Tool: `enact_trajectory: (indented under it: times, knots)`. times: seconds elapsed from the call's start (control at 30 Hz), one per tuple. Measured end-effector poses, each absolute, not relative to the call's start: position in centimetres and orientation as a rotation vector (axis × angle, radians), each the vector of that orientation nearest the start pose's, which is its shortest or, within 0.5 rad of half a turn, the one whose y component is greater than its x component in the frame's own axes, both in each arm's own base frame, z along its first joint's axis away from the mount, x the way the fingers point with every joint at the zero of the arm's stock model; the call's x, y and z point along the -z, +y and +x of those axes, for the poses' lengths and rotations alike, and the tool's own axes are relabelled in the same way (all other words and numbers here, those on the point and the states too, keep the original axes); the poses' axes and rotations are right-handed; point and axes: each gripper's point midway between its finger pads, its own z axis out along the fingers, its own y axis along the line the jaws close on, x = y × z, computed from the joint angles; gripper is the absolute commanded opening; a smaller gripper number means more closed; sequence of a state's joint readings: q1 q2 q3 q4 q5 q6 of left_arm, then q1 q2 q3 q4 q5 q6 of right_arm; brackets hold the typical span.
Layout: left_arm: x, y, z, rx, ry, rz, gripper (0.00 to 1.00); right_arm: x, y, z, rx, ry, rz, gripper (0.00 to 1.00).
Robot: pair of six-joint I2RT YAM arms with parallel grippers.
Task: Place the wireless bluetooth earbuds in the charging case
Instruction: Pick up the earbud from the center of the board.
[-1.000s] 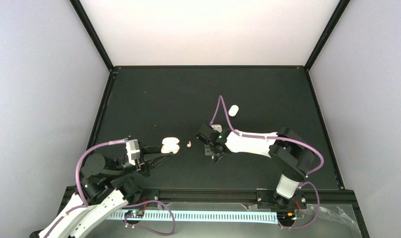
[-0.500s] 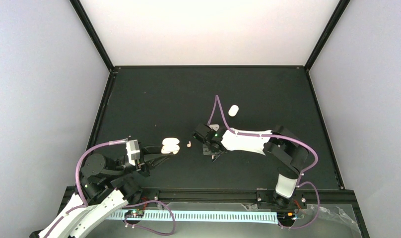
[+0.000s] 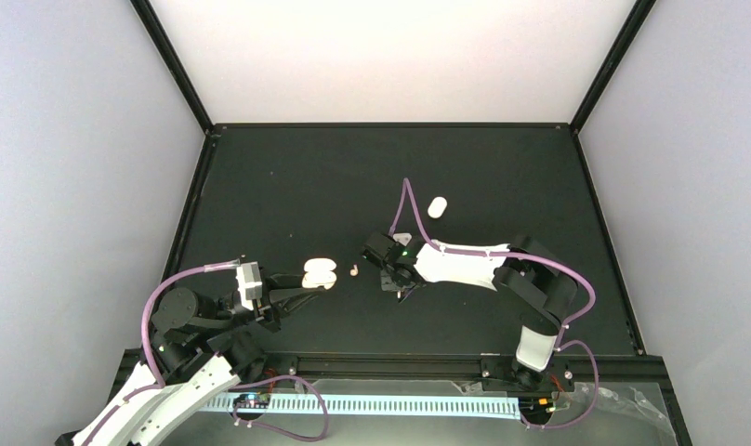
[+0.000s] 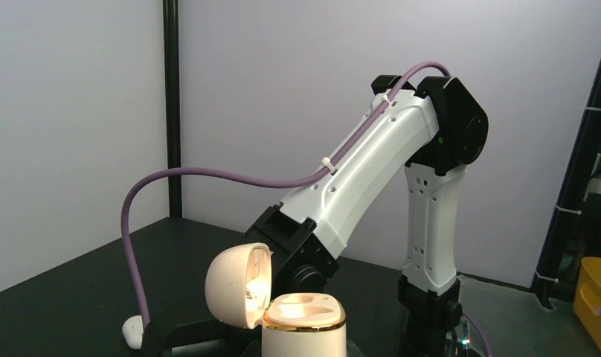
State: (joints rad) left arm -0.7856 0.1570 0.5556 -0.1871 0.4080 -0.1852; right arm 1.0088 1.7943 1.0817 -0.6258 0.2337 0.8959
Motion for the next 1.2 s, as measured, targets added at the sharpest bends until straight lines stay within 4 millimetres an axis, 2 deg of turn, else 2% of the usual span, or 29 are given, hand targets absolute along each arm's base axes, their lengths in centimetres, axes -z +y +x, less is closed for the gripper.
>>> enact_trajectory:
  times: [0.3,0.67,0.9,1.2]
  knots:
    - [-35.4,-18.14,8.48,1.079,1.247,0.766,0.02,-2.13,28.17,22.51,-0.076,2.81,-0.119,0.08]
    - [-35.38,-18.14,8.49,1.079,1.248,0.766,0.02,-2.28,28.16,22.5,-0.12,2.788,-0.106,0.05]
    - [-35.37,-18.15,8.5,1.079,1.248,0.766,0.02,-2.33,28.35,22.47,-0.141,2.785,-0.111,0.22]
    - [-35.38,-18.15,8.5,1.079,1.248,0.766,0.01,-2.34,28.69,22.44,-0.138,2.794,-0.15,0.24]
